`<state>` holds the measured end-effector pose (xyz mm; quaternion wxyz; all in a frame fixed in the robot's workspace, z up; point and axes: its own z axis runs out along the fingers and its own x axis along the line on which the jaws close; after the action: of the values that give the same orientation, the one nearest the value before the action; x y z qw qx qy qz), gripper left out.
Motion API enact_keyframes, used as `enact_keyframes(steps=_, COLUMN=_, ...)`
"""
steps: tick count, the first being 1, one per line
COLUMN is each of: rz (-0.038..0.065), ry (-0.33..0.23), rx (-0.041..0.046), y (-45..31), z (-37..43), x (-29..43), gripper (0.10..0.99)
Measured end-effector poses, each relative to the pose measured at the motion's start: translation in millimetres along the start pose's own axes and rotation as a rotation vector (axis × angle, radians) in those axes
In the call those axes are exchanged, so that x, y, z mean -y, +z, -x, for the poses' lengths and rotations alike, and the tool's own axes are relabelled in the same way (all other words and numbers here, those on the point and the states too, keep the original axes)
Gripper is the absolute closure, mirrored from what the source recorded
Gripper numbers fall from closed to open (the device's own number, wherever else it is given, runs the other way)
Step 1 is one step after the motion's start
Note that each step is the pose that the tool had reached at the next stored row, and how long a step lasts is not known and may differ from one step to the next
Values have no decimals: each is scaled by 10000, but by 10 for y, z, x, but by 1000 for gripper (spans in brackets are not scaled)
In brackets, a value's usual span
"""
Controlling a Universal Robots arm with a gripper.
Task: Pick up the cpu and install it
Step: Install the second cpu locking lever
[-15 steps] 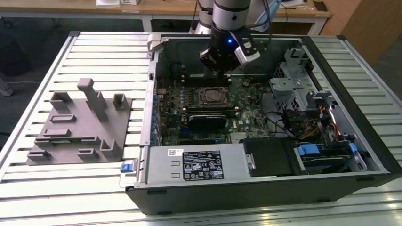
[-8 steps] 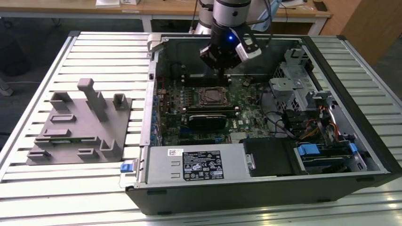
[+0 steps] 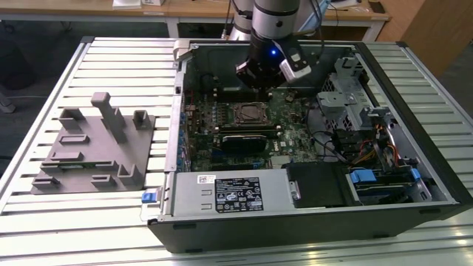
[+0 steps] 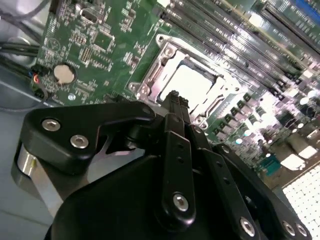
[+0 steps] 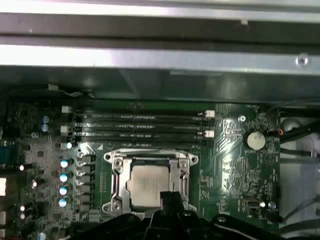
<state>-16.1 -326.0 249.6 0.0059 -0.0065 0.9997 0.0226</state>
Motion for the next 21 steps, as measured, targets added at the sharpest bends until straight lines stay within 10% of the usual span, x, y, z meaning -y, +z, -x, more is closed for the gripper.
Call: enact_keyframes(steps=21, rz=-63, ry=3, rx=-33, y=23, z=-4, x=344, gripper=980)
